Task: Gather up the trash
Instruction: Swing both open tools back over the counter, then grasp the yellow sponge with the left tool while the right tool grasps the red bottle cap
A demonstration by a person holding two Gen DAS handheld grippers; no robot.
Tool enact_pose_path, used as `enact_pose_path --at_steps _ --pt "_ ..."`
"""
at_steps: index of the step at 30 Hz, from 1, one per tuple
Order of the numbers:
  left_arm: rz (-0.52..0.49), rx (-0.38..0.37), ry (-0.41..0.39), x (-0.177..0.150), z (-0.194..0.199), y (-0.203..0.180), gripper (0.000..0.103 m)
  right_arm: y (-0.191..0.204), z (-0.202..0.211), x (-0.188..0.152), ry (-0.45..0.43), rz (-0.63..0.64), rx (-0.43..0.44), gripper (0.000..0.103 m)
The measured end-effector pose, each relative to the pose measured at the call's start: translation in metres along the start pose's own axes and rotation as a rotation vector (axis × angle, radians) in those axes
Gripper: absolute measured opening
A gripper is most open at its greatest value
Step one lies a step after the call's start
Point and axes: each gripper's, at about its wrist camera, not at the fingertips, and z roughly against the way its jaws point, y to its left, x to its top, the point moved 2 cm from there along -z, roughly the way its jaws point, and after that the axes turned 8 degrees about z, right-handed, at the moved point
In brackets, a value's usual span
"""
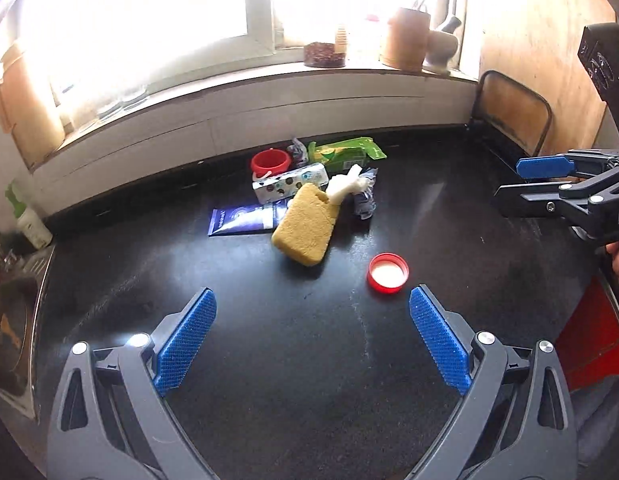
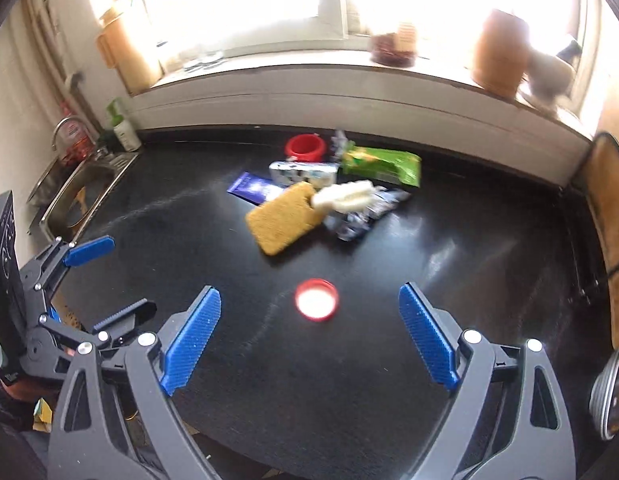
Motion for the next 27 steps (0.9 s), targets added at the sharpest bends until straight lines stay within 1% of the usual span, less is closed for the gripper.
enact_pose_path --at_steps 4,8,11,16,21,25,27 --pt "-0.020 -0.006 0.018 0.005 -0.012 -0.007 0.095 -0.010 0.001 -0.010 0.006 -0.019 0.002 0.088" --pt "-0.030 0.003 0.042 0.006 -0.030 -0.008 0.095 -0.010 -0.005 -0.008 0.010 0.002 0.015 0.088" --pt "-0.029 0.009 0.070 0.006 -0.049 -0.006 0.095 -0.012 -0.018 -0.009 0.025 0.025 0.034 0.088" --pt "-0.026 -0.004 0.120 0.011 -0.095 -0.002 0.095 -0.012 -0.056 -0.018 0.066 0.076 0.083 0.088" --pt "-0.017 -0.016 0.168 0.022 -0.146 0.005 0.095 -0.007 -0.103 -0.035 0.130 0.151 0.103 0.088" --pt "-0.054 -0.023 0.208 0.027 -0.181 0.006 0.095 -0.001 -0.140 -0.042 0.174 0.198 0.135 0.088" --pt "-0.081 -0.035 0.224 0.028 -0.196 0.004 0.094 0.003 -0.157 -0.044 0.197 0.223 0.137 0.088"
